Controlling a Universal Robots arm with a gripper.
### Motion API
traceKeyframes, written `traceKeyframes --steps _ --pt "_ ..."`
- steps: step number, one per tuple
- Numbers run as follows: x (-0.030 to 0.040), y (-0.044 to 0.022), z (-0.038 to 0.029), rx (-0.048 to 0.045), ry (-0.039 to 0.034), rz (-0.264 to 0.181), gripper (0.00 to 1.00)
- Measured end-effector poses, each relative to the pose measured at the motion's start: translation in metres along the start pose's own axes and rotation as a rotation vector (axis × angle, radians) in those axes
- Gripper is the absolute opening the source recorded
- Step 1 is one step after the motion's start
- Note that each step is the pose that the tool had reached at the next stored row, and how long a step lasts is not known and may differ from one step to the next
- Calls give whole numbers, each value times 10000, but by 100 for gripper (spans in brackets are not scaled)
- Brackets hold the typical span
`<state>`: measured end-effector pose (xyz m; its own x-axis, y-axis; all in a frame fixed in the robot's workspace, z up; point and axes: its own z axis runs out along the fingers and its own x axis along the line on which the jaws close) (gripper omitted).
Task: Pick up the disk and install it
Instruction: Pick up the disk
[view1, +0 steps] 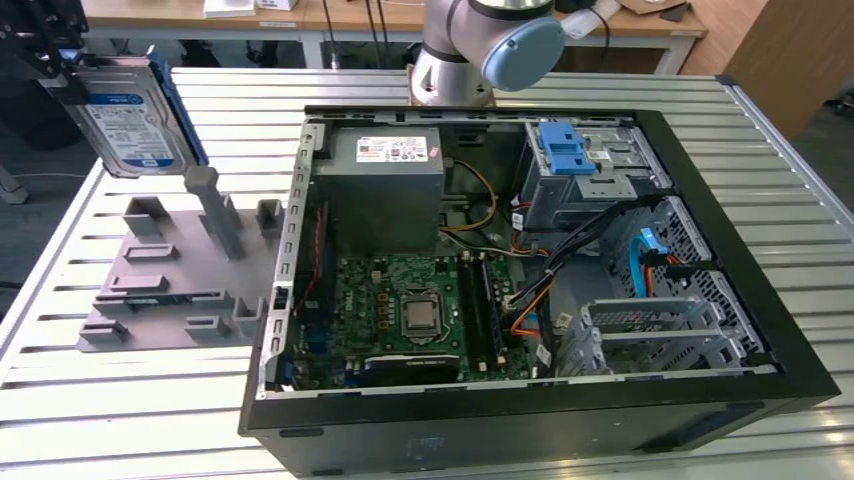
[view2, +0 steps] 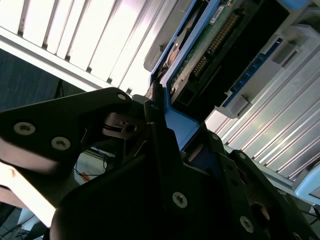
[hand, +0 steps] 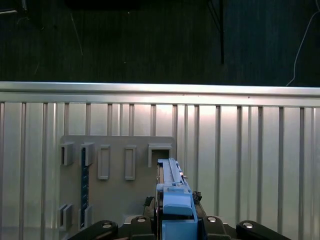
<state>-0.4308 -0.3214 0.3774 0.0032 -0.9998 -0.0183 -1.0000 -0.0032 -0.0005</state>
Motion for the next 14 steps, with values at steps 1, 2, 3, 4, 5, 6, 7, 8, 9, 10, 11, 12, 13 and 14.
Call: traceKeyframes --steps 1,2,3,4,5,6,7,8,9,10,11,12,13,14 --pt "0 0 0 -1 -1 -1 37" --pt "0 0 0 0 -2 0 37" --pt "0 0 0 0 -5 -1 37" --pt "0 0 0 0 -8 -1 37" --pt "0 0 0 1 -8 0 37" --pt "0 0 -2 1 -8 -1 37" --pt "0 1 -5 0 -8 0 37" --pt "0 0 -12 -2 -7 0 37" --pt "0 0 -18 1 -8 -1 37" --pt "0 0 -27 -1 -7 0 37" --pt "-1 0 -37 -1 -7 0 37" --pt "-1 0 -46 -1 -8 0 37" --pt "-1 0 -55 0 -8 0 37" --pt "-1 0 -63 1 -8 0 37"
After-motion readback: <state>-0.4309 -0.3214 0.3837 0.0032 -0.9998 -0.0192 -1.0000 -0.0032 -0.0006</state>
